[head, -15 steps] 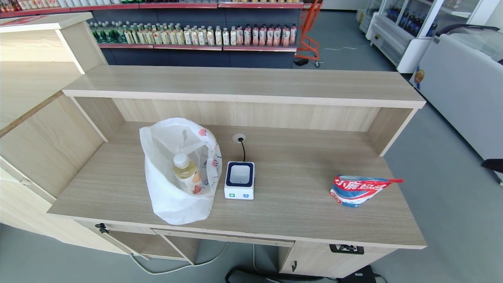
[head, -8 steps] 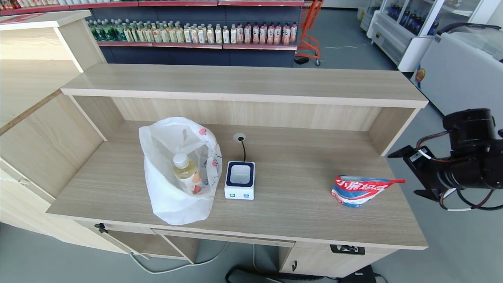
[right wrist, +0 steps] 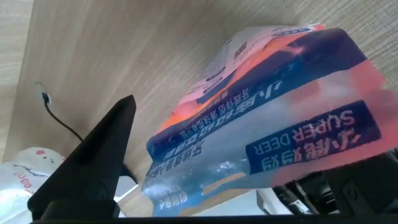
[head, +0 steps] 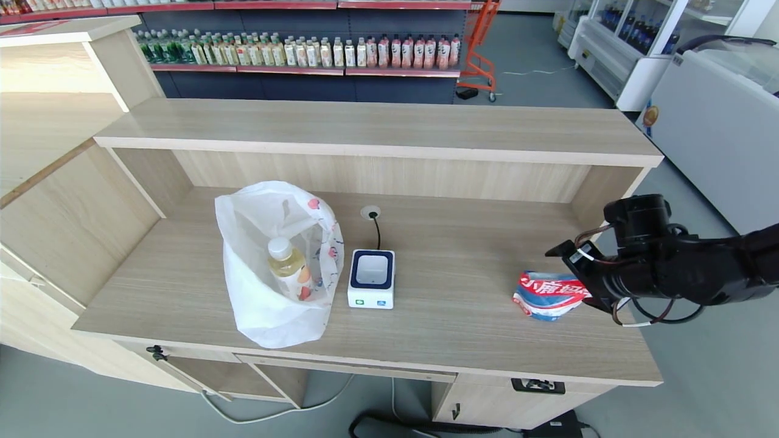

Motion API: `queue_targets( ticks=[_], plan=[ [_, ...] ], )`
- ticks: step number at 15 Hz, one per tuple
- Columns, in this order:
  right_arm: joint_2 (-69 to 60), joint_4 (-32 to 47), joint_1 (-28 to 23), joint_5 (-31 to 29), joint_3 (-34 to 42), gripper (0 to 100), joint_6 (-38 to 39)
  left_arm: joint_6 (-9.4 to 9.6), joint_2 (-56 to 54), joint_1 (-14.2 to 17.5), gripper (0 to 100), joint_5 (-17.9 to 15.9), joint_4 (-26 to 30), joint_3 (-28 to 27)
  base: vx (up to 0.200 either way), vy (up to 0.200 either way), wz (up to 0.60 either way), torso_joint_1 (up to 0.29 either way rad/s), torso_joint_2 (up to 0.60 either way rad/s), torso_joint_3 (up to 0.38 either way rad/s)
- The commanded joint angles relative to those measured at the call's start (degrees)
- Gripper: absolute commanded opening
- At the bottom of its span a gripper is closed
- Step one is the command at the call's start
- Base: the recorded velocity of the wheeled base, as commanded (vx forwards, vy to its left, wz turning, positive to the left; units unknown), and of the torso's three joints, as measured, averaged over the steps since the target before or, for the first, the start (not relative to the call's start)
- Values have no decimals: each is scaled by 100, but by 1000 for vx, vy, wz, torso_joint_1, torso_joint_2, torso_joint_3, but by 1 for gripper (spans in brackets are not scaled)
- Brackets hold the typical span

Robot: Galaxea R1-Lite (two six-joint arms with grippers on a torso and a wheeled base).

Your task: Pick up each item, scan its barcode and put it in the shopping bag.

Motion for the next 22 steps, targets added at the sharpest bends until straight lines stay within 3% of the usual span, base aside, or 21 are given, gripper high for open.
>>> queue_targets(
  ticks=[1,6,7,17,19,22],
  plan=[
    [436,-71,35,-22,-96,100,-15,0,-2,1,100,2,0,0,0,0,0,0,0,0],
    [955,-256,123,-197,-228,100,-24,0,-2,1,100,2,0,0,0,0,0,0,0,0],
    [955,-300,140,-224,-245,0,-41,0,-2,1,100,2,0,0,0,0,0,0,0,0],
    [682,-634,149,-417,-192,0,-1755,0,-2,1,100,2,0,0,0,0,0,0,0,0],
    [41,-889,175,365,-96,0,-1808,-9,-2,1,100,2,0,0,0,0,0,0,0,0],
    [-1541,-1425,-44,3336,1275,0,-2915,-9,-2,1,100,2,0,0,0,0,0,0,0,0]
  ],
)
